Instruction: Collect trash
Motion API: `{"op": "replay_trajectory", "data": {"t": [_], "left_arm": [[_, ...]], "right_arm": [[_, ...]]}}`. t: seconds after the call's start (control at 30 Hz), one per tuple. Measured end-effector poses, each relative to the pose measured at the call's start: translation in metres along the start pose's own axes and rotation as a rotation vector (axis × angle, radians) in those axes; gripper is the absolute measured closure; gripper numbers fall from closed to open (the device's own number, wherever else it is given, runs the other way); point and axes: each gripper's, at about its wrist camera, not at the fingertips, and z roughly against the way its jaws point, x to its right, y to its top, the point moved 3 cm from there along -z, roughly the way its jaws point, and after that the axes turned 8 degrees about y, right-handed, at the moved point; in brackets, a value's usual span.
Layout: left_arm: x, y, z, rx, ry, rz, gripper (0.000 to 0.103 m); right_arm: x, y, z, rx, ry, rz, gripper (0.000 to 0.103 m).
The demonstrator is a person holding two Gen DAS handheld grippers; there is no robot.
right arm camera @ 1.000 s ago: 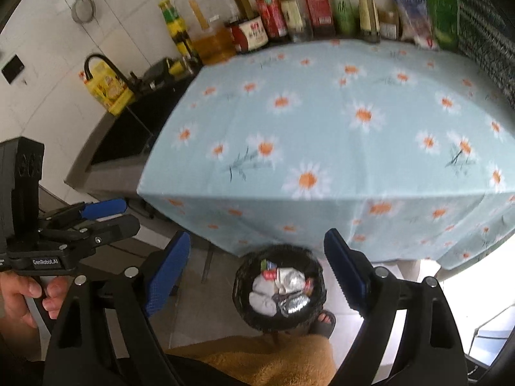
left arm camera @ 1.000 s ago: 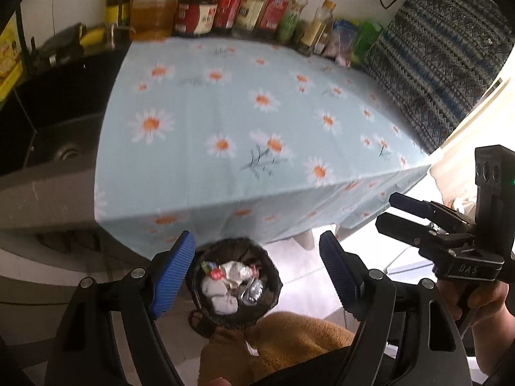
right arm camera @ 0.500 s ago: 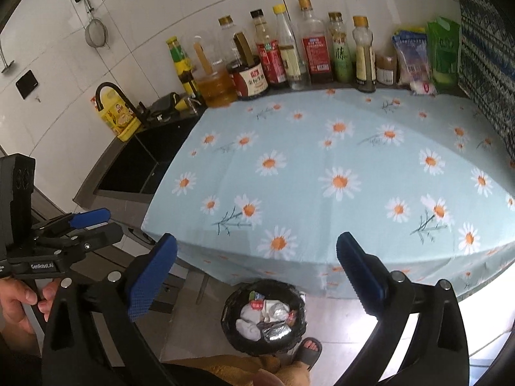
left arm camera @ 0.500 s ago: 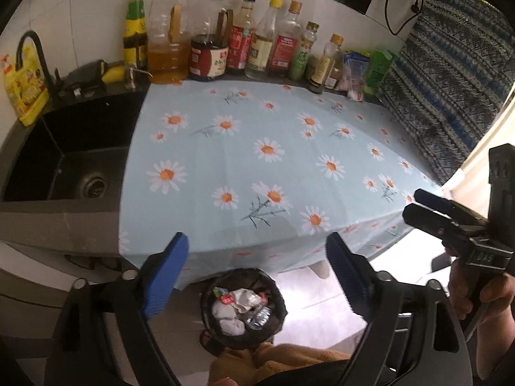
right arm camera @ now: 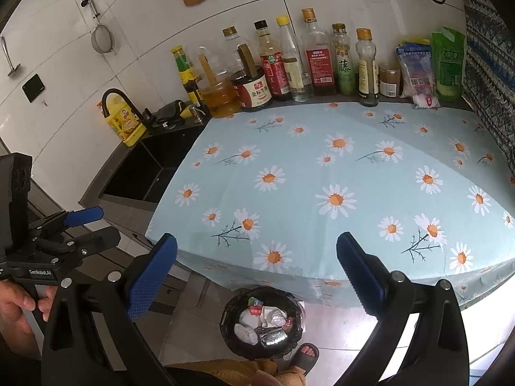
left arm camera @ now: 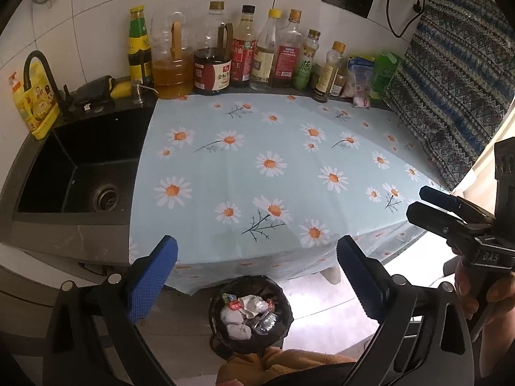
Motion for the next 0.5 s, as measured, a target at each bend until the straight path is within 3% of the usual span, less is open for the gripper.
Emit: {"op": "replay_trajectory", "data": {"t": [0.5], "left_arm": [[0.0040, 0.0070, 0.0050, 0.011, 0.013, 0.003, 0.007]], "right_arm": [[-0.0035, 0.0074, 0.0075, -0.001, 0.007, 0.013, 0.005]]}}
